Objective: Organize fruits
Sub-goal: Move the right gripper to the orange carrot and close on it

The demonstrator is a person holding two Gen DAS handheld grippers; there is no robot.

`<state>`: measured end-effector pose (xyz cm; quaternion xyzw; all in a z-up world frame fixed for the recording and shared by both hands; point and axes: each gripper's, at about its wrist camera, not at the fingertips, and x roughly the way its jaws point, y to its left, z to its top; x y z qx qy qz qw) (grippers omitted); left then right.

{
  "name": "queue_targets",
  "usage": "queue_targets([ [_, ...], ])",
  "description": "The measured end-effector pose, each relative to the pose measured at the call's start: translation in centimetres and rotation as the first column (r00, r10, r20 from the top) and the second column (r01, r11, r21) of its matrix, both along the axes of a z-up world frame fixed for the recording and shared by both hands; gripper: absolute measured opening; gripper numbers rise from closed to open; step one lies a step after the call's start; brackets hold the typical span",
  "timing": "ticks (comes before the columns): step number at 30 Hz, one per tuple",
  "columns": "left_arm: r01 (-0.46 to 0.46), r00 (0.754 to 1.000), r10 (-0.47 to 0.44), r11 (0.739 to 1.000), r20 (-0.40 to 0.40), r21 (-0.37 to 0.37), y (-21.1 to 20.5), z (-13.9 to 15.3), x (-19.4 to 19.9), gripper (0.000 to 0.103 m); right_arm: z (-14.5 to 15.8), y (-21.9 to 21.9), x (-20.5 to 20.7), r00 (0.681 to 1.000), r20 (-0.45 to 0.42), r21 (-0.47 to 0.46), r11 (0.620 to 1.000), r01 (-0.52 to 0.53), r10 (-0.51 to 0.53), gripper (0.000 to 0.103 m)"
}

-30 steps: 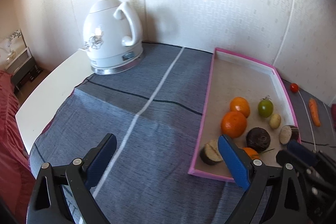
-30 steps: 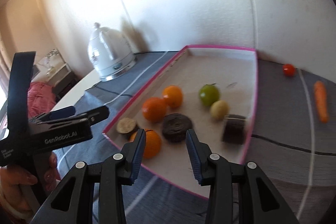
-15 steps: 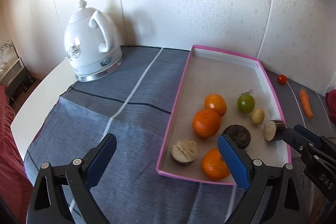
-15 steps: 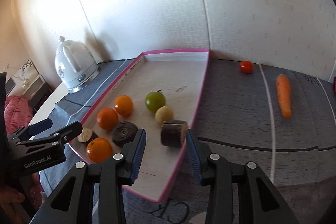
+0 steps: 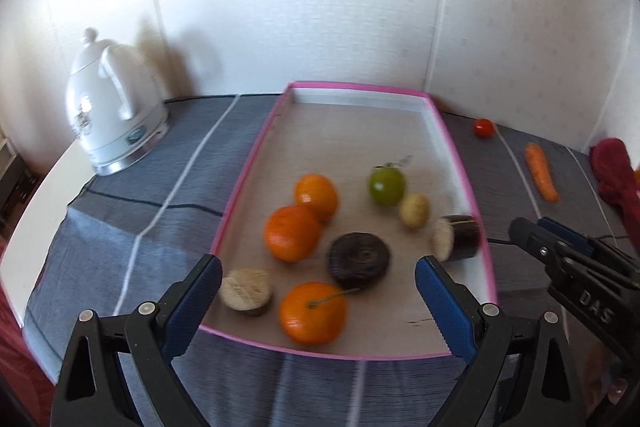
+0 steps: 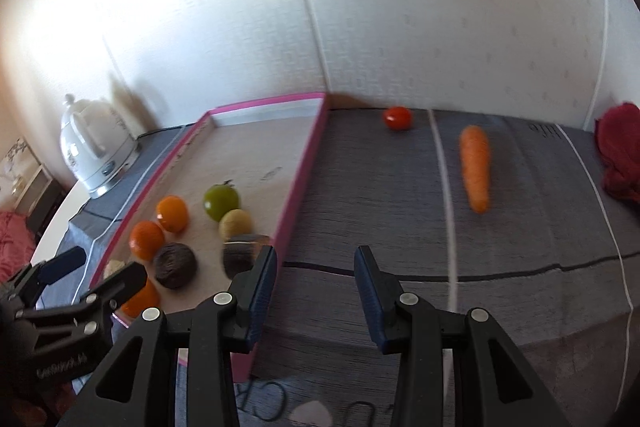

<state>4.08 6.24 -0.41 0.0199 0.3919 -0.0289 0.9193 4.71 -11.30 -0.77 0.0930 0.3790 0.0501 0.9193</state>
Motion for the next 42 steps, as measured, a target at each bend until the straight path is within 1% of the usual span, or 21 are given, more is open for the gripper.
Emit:
queue_targets([
  [3, 0.029, 1.0, -0.029, 0.999, 0.007, 0.012, -1.5, -0.1, -0.1, 0.098, -0.2, -1.1, 0.1, 0.999, -0.019, 0.006, 0.999, 0.039, -0.039, 0.041],
  [7, 0.071, 0.997, -0.071, 0.997, 0.003, -0.006, -3.4, -0.2, -0.1, 0.098, -0.5, -2.7, 0.4, 0.994, -0.053, 0.007, 0.995, 0.101, -0.1, 0.041],
  [10, 0.113, 0.993, -0.112, 0.993, 0.021, -0.02, -4.6, 0.1, 0.1, 0.098, -0.5, -4.3, 0.6, 0.985, -0.085, 0.019, 0.988, 0.155, -0.152, 0.041],
  [14, 0.146, 0.988, -0.146, 0.989, 0.055, 0.003, -6.0, 0.5, 0.5, 0.1, 0.3, -6.5, 0.8, 0.975, -0.1, 0.0, 0.98, 0.2, -0.199, 0.041],
  [16, 0.147, 0.988, -0.148, 0.989, 0.052, 0.011, -6.5, 0.4, 0.9, 0.1, 0.8, -7.7, 1.0, 0.97, -0.094, -0.006, 0.975, 0.223, -0.222, 0.041],
  [18, 0.15, 0.988, -0.149, 0.989, 0.039, -0.004, -6.7, 0.2, 1.3, 0.1, 1.4, -9.0, 1.7, 0.964, -0.097, -0.007, 0.969, 0.248, -0.248, 0.041],
  [22, 0.148, 0.989, -0.147, 0.989, 0.026, -0.025, -6.9, 0.1, 1.5, 0.1, 1.6, -10.6, 3.3, 0.963, -0.095, -0.04, 0.968, 0.25, -0.252, 0.041],
  [26, 0.149, 0.989, -0.148, 0.988, 0.017, -0.028, -7.2, -0.1, 1.6, 0.1, 1.1, -11.6, 5.0, 0.969, -0.013, -0.013, 0.969, 0.246, -0.246, 0.041],
  [27, 0.151, 0.988, -0.151, 0.988, 0.013, -0.028, -7.4, -0.2, 1.6, 0.1, 0.6, -11.8, 5.4, 0.966, -0.01, -0.007, 0.966, 0.257, -0.257, 0.041],
  [30, 0.17, 0.986, -0.17, 0.985, 0.002, -0.014, -8.0, -0.5, 1.4, 0.1, -1.2, -12.0, 7.2, 0.959, -0.055, 0.027, 0.96, 0.279, -0.277, 0.041],
  [32, 0.179, 0.984, -0.179, 0.984, 0.003, -0.002, -8.4, -0.5, 1.2, 0.1, -2.2, -11.6, 8.3, 0.961, -0.083, 0.011, 0.964, 0.265, -0.263, 0.041],
  [35, 0.189, 0.982, -0.189, 0.982, 0.001, -0.005, -9.0, -0.6, 1.1, 0.1, -2.3, -10.9, 9.0, 0.969, -0.057, -0.051, 0.97, 0.236, -0.239, 0.041],
  [37, 0.194, 0.981, -0.194, 0.981, 0.0, -0.004, -9.3, -0.7, 1.1, 0.1, -2.4, -10.7, 9.4, 0.969, -0.046, -0.079, 0.968, 0.239, -0.243, 0.041],
  [39, 0.197, 0.98, -0.197, 0.98, 0.002, 0.003, -9.7, -0.8, 1.1, 0.1, -2.3, -11.0, 9.8, 0.97, -0.041, -0.072, 0.969, 0.237, -0.24, 0.04],
  [41, 0.198, 0.98, -0.198, 0.98, 0.003, 0.009, -9.9, -0.8, 1.1, 0.1, -2.4, -11.3, 10.1, 0.969, -0.042, -0.066, 0.969, 0.239, -0.242, 0.034],
  [42, 0.196, 0.98, -0.197, 0.98, 0.004, 0.013, -9.9, -0.8, 1.1, 0.1, -2.4, -11.4, 10.1, 0.97, -0.04, -0.057, 0.97, 0.236, -0.238, 0.032],
])
